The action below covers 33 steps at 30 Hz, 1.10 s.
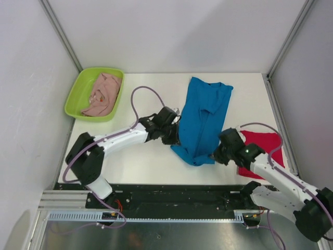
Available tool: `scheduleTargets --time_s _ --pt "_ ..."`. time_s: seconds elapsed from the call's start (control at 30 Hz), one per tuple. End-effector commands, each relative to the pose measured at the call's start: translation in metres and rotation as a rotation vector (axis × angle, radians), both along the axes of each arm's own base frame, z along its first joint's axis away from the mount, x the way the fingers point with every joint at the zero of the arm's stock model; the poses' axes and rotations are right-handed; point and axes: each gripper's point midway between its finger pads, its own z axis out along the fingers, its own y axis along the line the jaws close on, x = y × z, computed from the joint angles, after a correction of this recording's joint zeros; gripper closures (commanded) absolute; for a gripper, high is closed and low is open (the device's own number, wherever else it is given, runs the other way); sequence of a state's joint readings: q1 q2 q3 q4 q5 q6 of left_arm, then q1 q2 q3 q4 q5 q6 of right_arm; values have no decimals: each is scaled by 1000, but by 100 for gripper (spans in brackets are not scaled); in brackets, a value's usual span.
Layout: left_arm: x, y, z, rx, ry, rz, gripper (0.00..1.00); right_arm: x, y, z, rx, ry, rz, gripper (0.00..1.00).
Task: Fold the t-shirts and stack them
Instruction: Fold the folded rectangular tshirt in 1/3 of the way
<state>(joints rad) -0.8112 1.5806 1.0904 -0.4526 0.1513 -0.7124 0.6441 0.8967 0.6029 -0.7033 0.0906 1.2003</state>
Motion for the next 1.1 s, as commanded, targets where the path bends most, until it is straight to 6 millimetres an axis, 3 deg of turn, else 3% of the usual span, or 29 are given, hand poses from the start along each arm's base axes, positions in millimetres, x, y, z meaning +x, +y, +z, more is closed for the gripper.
scheduleTargets --time_s 0.0,0.33,0.57,0.8,1.07 --pt "52 -14 11 -4 -77 39 100 63 2 33 -14 -173 27 100" --pt "151 -41 8 -12 -134 134 100 163 -30 35 -36 -259 -64 100" --pt "208 -50 1 -31 -165 206 100 215 -39 24 -29 -261 -85 100" --pt "238 -52 2 -57 -184 236 100 237 -51 1 -33 -216 -114 100" --pt "247 -50 14 -79 -208 233 100 239 -66 3 -44 -214 -152 100"
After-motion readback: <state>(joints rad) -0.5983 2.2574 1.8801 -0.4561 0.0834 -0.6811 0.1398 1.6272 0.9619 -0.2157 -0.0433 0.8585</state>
